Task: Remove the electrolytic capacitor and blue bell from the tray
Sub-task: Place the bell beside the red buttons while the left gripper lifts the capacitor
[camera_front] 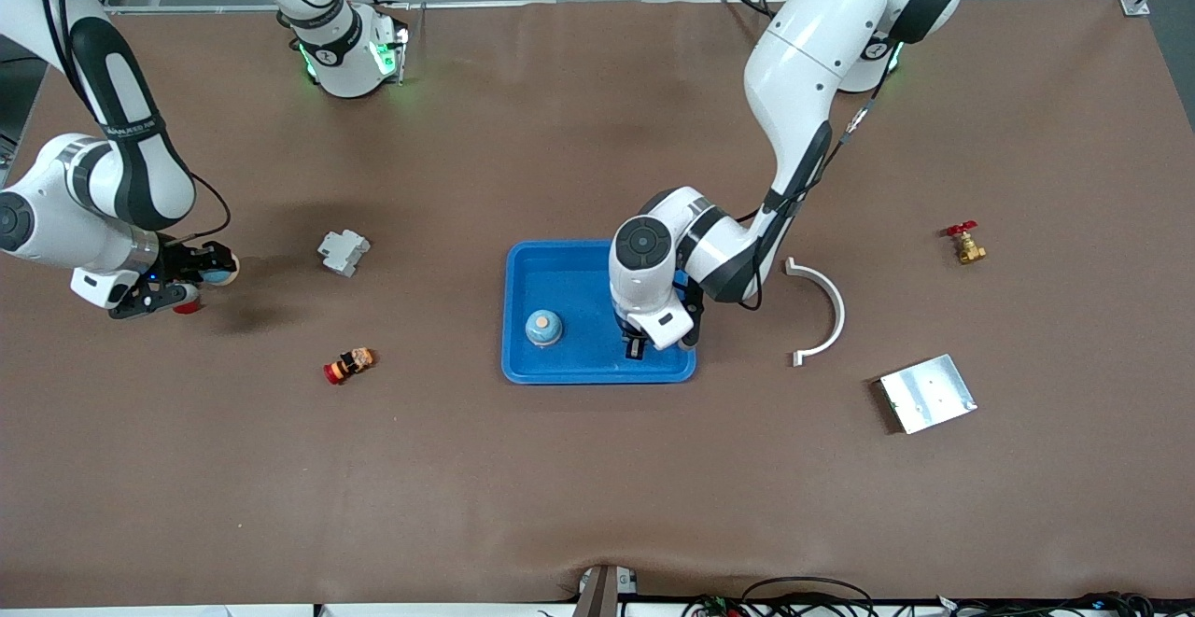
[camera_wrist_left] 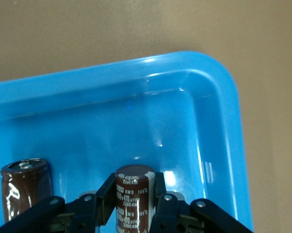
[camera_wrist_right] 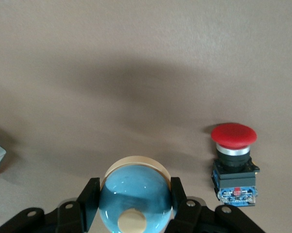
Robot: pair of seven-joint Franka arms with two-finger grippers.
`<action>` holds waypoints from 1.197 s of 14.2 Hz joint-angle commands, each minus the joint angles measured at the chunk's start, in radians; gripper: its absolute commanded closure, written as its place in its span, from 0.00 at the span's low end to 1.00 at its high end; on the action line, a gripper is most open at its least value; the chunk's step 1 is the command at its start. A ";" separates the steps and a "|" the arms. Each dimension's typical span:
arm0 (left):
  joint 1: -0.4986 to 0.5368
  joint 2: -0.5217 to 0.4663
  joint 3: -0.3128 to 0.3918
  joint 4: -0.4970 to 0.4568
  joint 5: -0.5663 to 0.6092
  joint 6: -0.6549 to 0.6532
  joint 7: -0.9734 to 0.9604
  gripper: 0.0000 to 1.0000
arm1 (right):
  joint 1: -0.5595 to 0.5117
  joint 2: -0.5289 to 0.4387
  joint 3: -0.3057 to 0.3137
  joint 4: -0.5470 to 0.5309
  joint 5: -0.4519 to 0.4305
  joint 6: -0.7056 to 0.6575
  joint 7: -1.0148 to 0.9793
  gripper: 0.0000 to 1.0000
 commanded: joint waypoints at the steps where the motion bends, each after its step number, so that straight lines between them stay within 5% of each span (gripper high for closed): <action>1: -0.005 -0.068 0.003 -0.002 0.019 -0.100 0.125 1.00 | 0.014 0.017 -0.015 -0.009 -0.015 0.023 -0.010 0.45; 3: -0.005 -0.103 0.002 -0.006 0.022 -0.138 0.279 1.00 | 0.015 0.028 -0.015 -0.004 -0.013 0.021 -0.007 0.40; 4: -0.005 -0.124 0.000 -0.012 0.017 -0.159 0.363 1.00 | 0.012 0.037 -0.015 0.003 -0.013 0.017 -0.004 0.17; 7: -0.005 -0.145 -0.008 -0.015 0.017 -0.224 0.514 1.00 | 0.014 0.048 -0.015 0.023 -0.013 0.006 -0.001 0.00; 9: -0.005 -0.154 -0.008 -0.020 0.020 -0.276 0.609 1.00 | 0.017 0.047 -0.015 0.057 -0.012 -0.002 -0.005 0.00; 12: 0.008 -0.213 -0.009 -0.078 0.020 -0.312 0.800 1.00 | 0.093 0.043 -0.014 0.198 0.005 -0.207 0.039 0.00; 17: 0.059 -0.292 -0.020 -0.143 0.011 -0.284 0.974 1.00 | 0.303 0.050 -0.014 0.308 0.097 -0.249 0.437 0.00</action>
